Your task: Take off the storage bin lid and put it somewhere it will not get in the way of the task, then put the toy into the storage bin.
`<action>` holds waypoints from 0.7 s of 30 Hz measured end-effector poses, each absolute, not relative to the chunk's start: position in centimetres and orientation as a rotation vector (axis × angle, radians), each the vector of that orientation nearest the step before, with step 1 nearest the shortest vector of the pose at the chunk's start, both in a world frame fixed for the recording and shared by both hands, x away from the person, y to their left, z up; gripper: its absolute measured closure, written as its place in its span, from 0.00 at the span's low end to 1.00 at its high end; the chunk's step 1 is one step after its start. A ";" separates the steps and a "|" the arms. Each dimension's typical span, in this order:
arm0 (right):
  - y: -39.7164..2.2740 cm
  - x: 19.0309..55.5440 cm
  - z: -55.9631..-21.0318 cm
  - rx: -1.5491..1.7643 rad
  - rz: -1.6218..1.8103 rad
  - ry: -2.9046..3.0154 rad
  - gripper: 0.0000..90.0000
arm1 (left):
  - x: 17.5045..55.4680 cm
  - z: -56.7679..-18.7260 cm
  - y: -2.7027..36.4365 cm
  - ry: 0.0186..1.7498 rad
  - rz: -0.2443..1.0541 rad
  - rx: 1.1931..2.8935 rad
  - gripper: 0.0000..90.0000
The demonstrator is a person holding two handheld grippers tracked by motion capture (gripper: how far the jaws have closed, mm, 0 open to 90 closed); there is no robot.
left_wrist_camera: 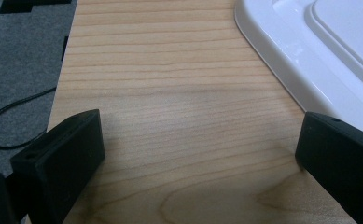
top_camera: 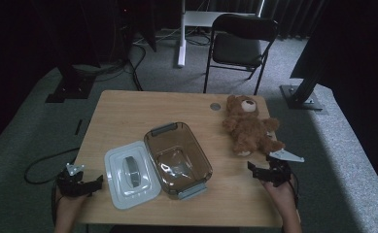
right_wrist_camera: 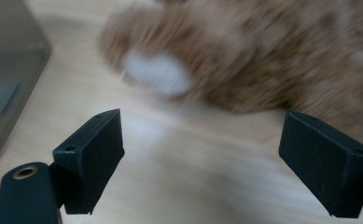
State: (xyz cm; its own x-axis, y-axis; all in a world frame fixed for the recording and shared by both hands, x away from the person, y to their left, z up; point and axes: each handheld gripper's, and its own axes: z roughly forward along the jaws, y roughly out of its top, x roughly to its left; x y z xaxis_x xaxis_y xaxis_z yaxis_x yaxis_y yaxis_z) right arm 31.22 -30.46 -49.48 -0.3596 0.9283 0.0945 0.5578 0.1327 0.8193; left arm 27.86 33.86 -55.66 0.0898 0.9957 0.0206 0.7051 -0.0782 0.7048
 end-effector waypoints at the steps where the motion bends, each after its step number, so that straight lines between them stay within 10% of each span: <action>1: -30.7 31.6 -49.0 1.437 1.107 1.959 0.14 | 27.9 -55.7 33.9 1.668 0.710 1.841 0.02; 21: -31.3 38.8 -43.6 1.543 1.140 1.862 0.13 | 27.9 -55.6 33.8 1.669 0.708 1.838 0.02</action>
State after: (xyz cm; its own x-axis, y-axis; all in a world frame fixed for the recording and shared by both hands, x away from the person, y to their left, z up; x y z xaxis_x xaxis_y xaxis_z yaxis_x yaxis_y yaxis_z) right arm 38.79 -31.33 -43.65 -0.2620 0.9531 0.1514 0.5685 0.0256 0.8223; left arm 27.94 33.84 -55.65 0.0890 0.9959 0.0175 0.7049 -0.0754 0.7053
